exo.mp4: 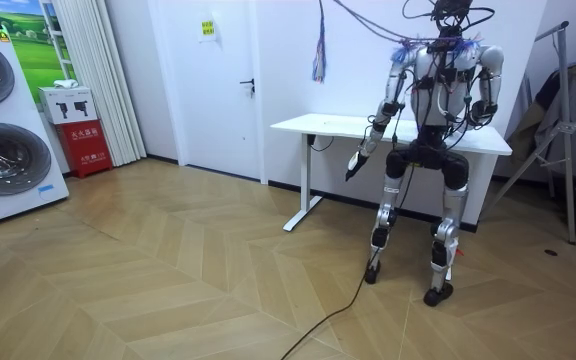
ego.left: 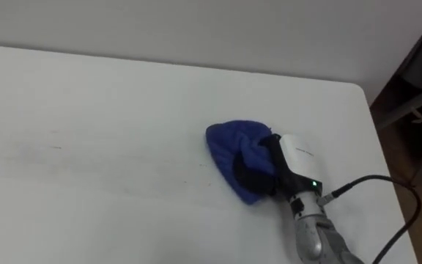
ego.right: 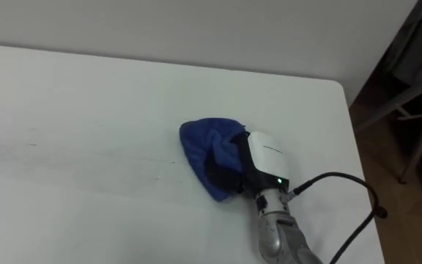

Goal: Wipe table

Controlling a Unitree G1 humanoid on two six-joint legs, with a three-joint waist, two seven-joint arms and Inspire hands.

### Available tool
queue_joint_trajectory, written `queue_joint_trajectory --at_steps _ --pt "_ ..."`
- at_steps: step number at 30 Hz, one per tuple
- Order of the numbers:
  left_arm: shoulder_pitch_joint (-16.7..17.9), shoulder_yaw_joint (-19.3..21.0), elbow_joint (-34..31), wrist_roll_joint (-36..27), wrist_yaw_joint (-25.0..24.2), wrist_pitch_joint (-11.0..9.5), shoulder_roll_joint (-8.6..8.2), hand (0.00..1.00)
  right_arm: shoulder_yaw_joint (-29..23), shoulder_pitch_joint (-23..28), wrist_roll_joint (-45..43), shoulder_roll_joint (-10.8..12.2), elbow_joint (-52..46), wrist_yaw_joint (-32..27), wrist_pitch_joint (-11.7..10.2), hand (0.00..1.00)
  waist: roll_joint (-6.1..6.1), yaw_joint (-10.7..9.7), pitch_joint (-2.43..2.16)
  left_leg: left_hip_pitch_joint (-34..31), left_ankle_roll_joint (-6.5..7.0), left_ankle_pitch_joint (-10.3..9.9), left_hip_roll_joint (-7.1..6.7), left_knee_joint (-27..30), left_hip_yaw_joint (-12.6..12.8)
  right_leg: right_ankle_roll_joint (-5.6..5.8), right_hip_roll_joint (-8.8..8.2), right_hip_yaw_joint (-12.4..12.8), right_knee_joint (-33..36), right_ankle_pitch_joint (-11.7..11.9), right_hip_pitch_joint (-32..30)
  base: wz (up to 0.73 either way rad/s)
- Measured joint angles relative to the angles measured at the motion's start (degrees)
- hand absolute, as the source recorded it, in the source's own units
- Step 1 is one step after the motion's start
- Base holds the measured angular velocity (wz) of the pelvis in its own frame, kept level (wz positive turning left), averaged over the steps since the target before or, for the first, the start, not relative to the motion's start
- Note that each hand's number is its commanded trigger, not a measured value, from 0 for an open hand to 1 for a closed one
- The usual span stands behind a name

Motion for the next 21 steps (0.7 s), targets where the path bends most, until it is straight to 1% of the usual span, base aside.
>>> queue_joint_trajectory --at_steps 6,10,13,15,16,19,21 --pt "1.1 -0.5 0.2 0.0 0.2 -0.1 0.02 0.0 0.1 0.0 -0.4 -0.5 -0.3 0.3 0.3 0.0 -0.21 0.0 0.01 0.1 0.0 0.0 0.0 -0.3 -0.1 0.0 0.04 -0.1 -0.1 0.0 0.1 0.0" --pt "1.7 -0.5 0.2 -0.2 0.2 -0.1 0.04 0.0 0.2 0.2 -0.9 -1.0 -1.5 1.5 1.4 0.0 -0.26 -0.2 0.05 0.1 0.0 0.0 0.0 -0.5 -0.3 0.01 0.05 -0.3 -0.1 0.0 0.2 0.02" --pt "1.6 -0.7 0.2 -1.1 0.2 -0.1 0.04 0.0 0.2 0.2 -1.9 -1.1 -1.5 1.6 1.6 0.0 -0.32 -0.2 0.09 0.0 -0.01 0.0 0.0 -0.5 -0.7 0.02 0.05 -0.7 -0.1 0.0 0.4 0.06" --pt "1.6 -1.2 0.2 -2.0 0.2 -0.1 0.02 0.0 0.2 0.7 -2.1 -1.3 -2.9 2.2 2.4 0.0 -0.35 -0.2 0.11 -0.1 -0.01 0.0 0.01 -0.5 -0.9 0.03 0.05 -1.0 -0.1 0.0 0.4 0.06" --pt "1.6 -1.4 0.2 -2.4 0.1 -0.1 0.03 0.0 0.1 1.2 -2.4 -1.5 -3.7 2.5 2.7 0.0 -0.35 -0.5 0.12 -0.1 -0.01 0.0 0.0 -0.5 -1.1 0.03 0.05 -1.1 -0.2 0.0 0.6 0.08" --pt "1.6 -1.5 0.2 -3.4 0.0 -0.1 0.03 0.0 0.1 1.7 -2.4 -1.5 -4.6 2.7 2.9 0.0 -0.34 -1.2 0.13 -0.1 -0.01 0.0 -0.02 -0.5 -1.8 0.05 0.04 -1.8 -0.2 0.0 1.0 0.14" --pt "1.7 -1.5 0.2 -4.2 -0.1 -0.1 0.04 0.0 0.1 2.6 -2.4 -1.6 -6.2 3.2 3.5 0.0 -0.27 -1.6 0.16 -0.1 -0.01 0.0 -0.04 -0.4 -2.1 0.07 0.05 -2.3 -0.5 0.0 1.3 0.07"
